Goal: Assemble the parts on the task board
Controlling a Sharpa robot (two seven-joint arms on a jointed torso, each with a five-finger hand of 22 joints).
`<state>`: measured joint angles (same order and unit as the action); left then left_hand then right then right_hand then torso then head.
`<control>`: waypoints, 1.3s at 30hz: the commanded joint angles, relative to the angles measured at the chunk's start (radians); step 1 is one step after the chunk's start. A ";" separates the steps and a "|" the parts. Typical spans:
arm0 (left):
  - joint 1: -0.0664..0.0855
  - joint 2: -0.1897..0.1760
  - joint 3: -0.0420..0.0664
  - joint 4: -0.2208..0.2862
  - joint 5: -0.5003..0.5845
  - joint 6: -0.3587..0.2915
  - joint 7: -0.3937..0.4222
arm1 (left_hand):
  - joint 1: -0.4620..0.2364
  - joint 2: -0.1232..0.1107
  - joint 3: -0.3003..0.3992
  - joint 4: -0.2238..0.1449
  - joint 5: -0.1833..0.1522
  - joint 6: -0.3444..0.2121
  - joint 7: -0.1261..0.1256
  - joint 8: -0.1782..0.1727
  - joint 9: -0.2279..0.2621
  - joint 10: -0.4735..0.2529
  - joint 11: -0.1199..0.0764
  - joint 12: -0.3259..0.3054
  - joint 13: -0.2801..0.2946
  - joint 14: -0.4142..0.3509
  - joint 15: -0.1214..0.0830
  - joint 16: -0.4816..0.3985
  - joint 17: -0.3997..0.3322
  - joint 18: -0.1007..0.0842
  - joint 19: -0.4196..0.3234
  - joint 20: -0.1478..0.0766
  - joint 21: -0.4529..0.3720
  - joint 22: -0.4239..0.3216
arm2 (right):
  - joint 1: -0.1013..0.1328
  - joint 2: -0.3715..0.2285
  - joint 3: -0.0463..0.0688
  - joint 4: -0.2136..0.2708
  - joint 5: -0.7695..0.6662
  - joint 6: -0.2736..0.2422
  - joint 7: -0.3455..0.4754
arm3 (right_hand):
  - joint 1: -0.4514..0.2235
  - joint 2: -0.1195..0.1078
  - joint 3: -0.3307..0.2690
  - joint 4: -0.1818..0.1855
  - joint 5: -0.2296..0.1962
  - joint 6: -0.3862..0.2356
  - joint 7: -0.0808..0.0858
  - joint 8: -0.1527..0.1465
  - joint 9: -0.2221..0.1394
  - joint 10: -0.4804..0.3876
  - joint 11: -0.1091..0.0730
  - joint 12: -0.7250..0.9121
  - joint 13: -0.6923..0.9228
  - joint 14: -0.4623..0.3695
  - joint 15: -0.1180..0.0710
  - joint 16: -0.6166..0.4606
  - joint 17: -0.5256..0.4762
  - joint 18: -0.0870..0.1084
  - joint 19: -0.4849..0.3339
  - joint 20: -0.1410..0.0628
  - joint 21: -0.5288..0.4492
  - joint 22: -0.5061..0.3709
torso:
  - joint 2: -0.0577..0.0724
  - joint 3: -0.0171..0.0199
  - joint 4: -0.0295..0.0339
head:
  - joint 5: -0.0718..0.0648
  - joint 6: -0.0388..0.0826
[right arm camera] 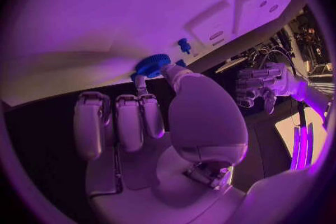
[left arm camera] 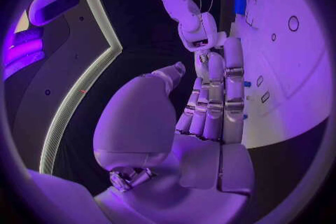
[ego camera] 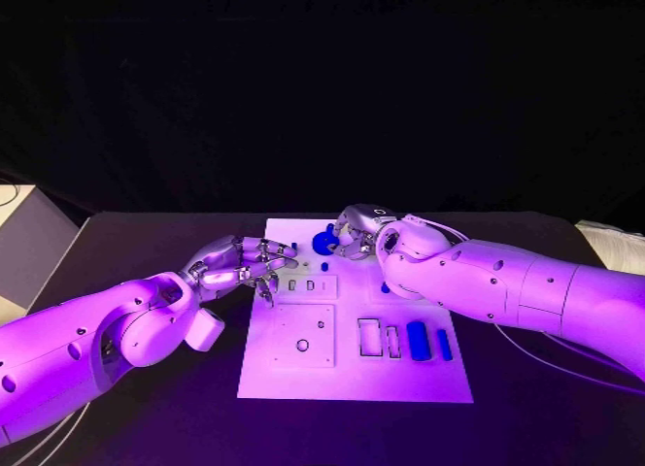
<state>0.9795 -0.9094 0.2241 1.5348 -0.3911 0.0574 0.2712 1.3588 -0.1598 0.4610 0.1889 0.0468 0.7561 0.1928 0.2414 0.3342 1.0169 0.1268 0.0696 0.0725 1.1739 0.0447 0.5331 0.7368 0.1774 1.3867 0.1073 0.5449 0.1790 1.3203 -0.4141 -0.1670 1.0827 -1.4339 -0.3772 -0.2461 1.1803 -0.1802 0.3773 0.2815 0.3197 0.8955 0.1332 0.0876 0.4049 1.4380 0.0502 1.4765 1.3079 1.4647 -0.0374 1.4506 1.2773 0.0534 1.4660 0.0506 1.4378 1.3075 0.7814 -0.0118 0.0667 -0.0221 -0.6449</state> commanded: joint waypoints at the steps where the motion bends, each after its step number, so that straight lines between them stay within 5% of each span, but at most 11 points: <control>1: 0.000 0.001 0.000 0.001 0.004 0.010 0.007 | -0.001 0.007 0.001 -0.006 0.004 0.000 0.007 -0.002 0.001 -0.001 0.007 0.000 0.001 -0.010 0.000 0.005 0.001 0.000 -0.003 0.004 0.004 0.001 | -0.001 -0.013 0.000 0.011 0.002 0.000 0.000 | -0.009 -0.003 0.008 -0.001 0.008 -0.004 0.004 -0.001 0.001 -0.003 0.002 -0.003 0.132 0.051 0.005 0.006 0.001 -0.020 0.083 0.007 0.005 0.095 | -0.001 -0.0005 0.0023 | 0.000 0.001; 5: 0.000 0.000 0.000 0.000 0.004 0.007 0.009 | -0.001 0.007 0.001 -0.006 0.004 0.000 0.008 -0.003 0.000 -0.002 0.007 -0.001 0.001 -0.010 0.001 0.005 0.002 0.000 -0.003 0.004 0.005 0.001 | 0.000 -0.033 0.000 0.028 0.008 -0.059 0.014 | -0.007 -0.004 0.014 -0.004 0.019 -0.003 0.003 0.000 0.001 -0.002 0.002 -0.003 0.133 0.051 0.005 0.006 0.001 -0.019 0.083 0.007 0.004 0.093 | -0.002 -0.0005 0.0009 | -0.001 0.002; 10: 0.000 -0.001 0.000 -0.002 0.006 0.006 0.021 | -0.004 0.004 -0.002 -0.005 0.003 -0.002 0.009 -0.005 0.000 -0.005 0.009 -0.002 0.000 -0.017 0.003 0.002 0.003 -0.001 -0.009 0.006 0.004 0.001 | 0.003 -0.074 0.001 0.059 0.070 -0.201 0.069 | 0.006 -0.016 0.030 -0.020 0.047 -0.007 0.004 -0.002 0.000 -0.015 0.002 -0.012 0.122 0.044 0.004 -0.005 -0.024 -0.014 0.079 0.007 -0.015 0.070 | -0.004 0.0002 -0.0067 | 0.001 0.006; 14: 0.000 -0.002 0.000 -0.009 0.021 0.004 0.037 | -0.022 -0.009 -0.033 0.006 0.003 0.003 0.014 -0.010 0.002 -0.003 0.018 0.002 0.003 -0.107 0.023 -0.057 -0.009 -0.006 -0.089 0.025 -0.027 -0.012 | 0.016 -0.146 0.008 0.130 0.203 -0.260 0.145 | 0.022 -0.030 0.037 -0.038 0.028 -0.011 0.008 -0.003 0.000 -0.019 0.005 -0.015 0.120 0.044 0.008 -0.006 -0.022 -0.015 0.078 0.010 -0.013 0.074 | -0.009 0.0018 -0.0140 | 0.002 0.011; 21: -0.001 0.000 0.000 -0.027 0.023 0.041 0.074 | -0.051 -0.021 -0.089 0.027 0.003 0.024 -0.004 -0.005 0.007 0.025 0.016 0.011 0.010 -0.202 0.038 -0.130 -0.043 -0.003 -0.197 0.051 -0.086 -0.039 | 0.037 -0.271 0.017 0.206 0.392 -0.168 0.310 | 0.105 -0.046 0.051 -0.109 -0.139 -0.007 -0.001 0.003 0.003 -0.014 -0.001 -0.013 0.123 0.045 0.000 -0.006 -0.019 -0.019 0.080 0.009 0.003 0.096 | -0.024 0.0077 -0.0313 | 0.005 0.017; 22: -0.001 0.000 0.000 -0.030 0.021 0.044 0.077 | -0.054 -0.022 -0.103 0.032 0.004 0.033 -0.011 -0.002 0.009 0.034 0.022 0.012 0.012 -0.252 0.054 -0.173 -0.064 -0.009 -0.289 0.064 -0.151 -0.070 | 0.038 -0.290 0.017 0.212 0.410 -0.145 0.337 | 0.118 -0.047 0.051 -0.119 -0.156 -0.008 -0.003 0.003 0.003 -0.014 -0.002 -0.014 0.123 0.046 -0.002 -0.006 -0.016 -0.020 0.081 0.009 0.006 0.101 | -0.026 0.0084 -0.0334 | 0.005 0.017; 24: -0.002 0.002 0.000 -0.036 0.013 0.050 0.082 | -0.033 -0.020 -0.115 0.024 0.004 0.043 -0.014 -0.002 0.010 0.055 0.025 0.015 0.016 -0.249 0.073 -0.218 -0.100 -0.023 -0.453 0.102 -0.280 -0.116 | 0.041 -0.327 0.018 0.217 0.440 -0.105 0.380 | 0.146 -0.053 0.051 -0.141 -0.170 -0.004 -0.008 0.006 0.003 -0.011 -0.005 -0.012 0.125 0.046 -0.004 -0.005 -0.013 -0.022 0.082 0.007 0.012 0.108 | -0.032 0.0116 -0.0391 | 0.006 0.016; 29: -0.013 0.003 0.000 -0.047 -0.024 0.050 0.090 | 0.021 -0.018 -0.113 -0.008 0.003 0.056 -0.020 -0.009 0.007 0.073 0.038 0.002 0.013 -0.331 0.103 -0.357 -0.201 0.007 -0.494 0.156 -0.365 -0.113 | 0.042 -0.387 0.019 0.194 0.465 -0.061 0.424 | 0.180 -0.060 0.050 -0.169 -0.156 -0.009 -0.008 0.004 0.002 -0.011 -0.006 -0.015 0.124 0.047 -0.005 -0.006 -0.012 -0.022 0.082 0.006 0.015 0.113 | -0.039 0.0192 -0.0501 | 0.008 0.017; 32: -0.024 0.003 0.000 -0.053 -0.042 0.041 0.092 | 0.048 -0.019 -0.101 -0.029 0.004 0.048 -0.024 -0.024 0.001 0.059 0.035 -0.006 0.005 -0.329 0.102 -0.399 -0.253 0.010 -0.387 0.134 -0.342 -0.106 | 0.041 -0.410 0.019 0.153 0.447 -0.047 0.430 | 0.189 -0.057 0.054 -0.177 -0.134 -0.011 -0.001 0.003 0.001 -0.009 -0.001 -0.014 0.126 0.048 -0.004 -0.005 -0.007 -0.023 0.082 0.006 0.018 0.117 | -0.044 0.0254 -0.0573 | 0.007 0.016; 34: -0.028 0.003 0.000 -0.054 -0.048 0.035 0.096 | 0.069 -0.016 -0.090 -0.052 0.004 0.041 -0.031 -0.034 -0.003 0.046 0.014 -0.006 0.000 -0.166 0.053 -0.333 -0.237 0.010 -0.249 0.080 -0.286 -0.088 | 0.040 -0.421 0.019 0.129 0.436 -0.038 0.429 | 0.191 -0.058 0.054 -0.179 -0.127 -0.012 0.000 0.003 0.001 -0.008 0.000 -0.014 0.126 0.048 -0.004 -0.004 -0.006 -0.024 0.083 0.006 0.019 0.119 | -0.046 0.0286 -0.0594 | 0.002 0.014; 39: -0.038 0.003 0.000 -0.054 -0.060 0.008 0.111 | 0.089 -0.012 -0.075 -0.088 0.003 0.069 -0.013 -0.029 -0.001 0.120 -0.011 0.024 0.011 0.022 0.000 -0.240 -0.177 0.005 -0.084 0.014 -0.192 -0.050 | 0.031 -0.439 0.017 0.078 0.391 -0.011 0.418 | 0.194 -0.062 0.054 -0.184 -0.116 -0.014 0.002 0.002 0.000 -0.006 0.001 -0.013 0.129 0.050 -0.003 -0.001 0.001 -0.024 0.083 0.006 0.021 0.122 | -0.046 0.0327 -0.0633 | -0.005 0.009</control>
<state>0.9442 -0.9077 0.2242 1.4791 -0.4227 0.0752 0.3463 1.4392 -0.1717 0.3849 0.1066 0.0510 0.8177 0.1769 0.2103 0.3318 1.1249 0.1202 0.0886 0.0807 1.1740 0.0521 0.2801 0.5499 0.1680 1.2833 0.1296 0.3392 0.1229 1.3550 -0.8524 -0.1496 1.1682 -1.0136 -0.4400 0.1494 1.3636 -0.2394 0.4310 0.1061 0.1997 0.8885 0.1330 0.0878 0.4062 1.4256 0.0482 1.4653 1.3075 1.4648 -0.0374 1.4506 1.2773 0.0426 1.4661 0.0578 1.4577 1.3079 0.7369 0.0164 0.0084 -0.0236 -0.6334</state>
